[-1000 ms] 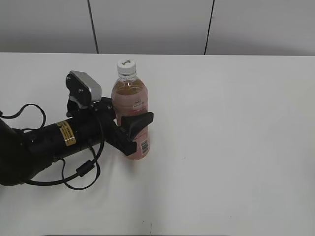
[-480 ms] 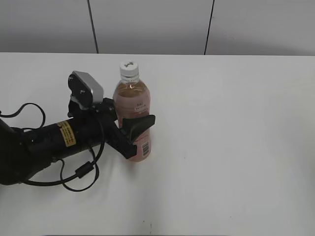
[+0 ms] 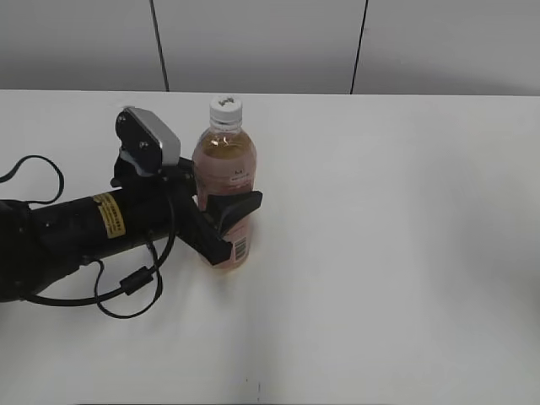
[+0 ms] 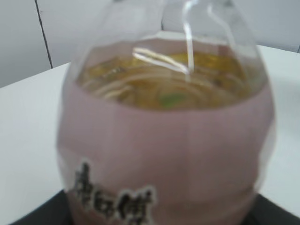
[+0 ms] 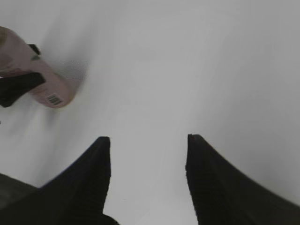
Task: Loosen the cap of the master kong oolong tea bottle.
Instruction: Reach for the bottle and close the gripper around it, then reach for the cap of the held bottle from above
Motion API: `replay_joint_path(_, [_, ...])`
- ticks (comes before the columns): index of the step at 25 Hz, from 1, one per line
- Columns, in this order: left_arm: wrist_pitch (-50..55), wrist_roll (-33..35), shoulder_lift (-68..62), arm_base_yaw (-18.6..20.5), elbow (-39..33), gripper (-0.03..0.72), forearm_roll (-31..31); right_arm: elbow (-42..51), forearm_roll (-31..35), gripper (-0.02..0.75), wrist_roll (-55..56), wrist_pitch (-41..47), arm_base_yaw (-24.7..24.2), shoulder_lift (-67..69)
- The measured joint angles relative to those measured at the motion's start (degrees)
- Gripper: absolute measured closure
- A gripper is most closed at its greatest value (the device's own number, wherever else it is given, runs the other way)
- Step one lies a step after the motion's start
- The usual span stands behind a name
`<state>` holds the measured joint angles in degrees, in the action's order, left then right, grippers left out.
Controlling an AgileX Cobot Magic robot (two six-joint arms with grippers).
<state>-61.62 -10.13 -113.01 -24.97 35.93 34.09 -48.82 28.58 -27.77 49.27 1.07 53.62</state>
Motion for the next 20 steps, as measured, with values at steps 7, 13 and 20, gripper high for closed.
replay_joint_path(7, [11.6,0.6,4.9,0.0,2.3,0.300,1.4,-7.8,10.3,0.343,-1.7,6.2,1.1,11.3])
replay_joint_path(13, [19.6,2.4,7.5,0.0,3.4,0.300,3.0,-14.4,11.7,0.343,0.9,7.5,9.0,19.2])
replay_joint_path(20, [20.7,7.3,8.7,0.0,3.4,0.300,4.4,-23.2,12.2,0.343,10.0,6.6,17.2,29.3])
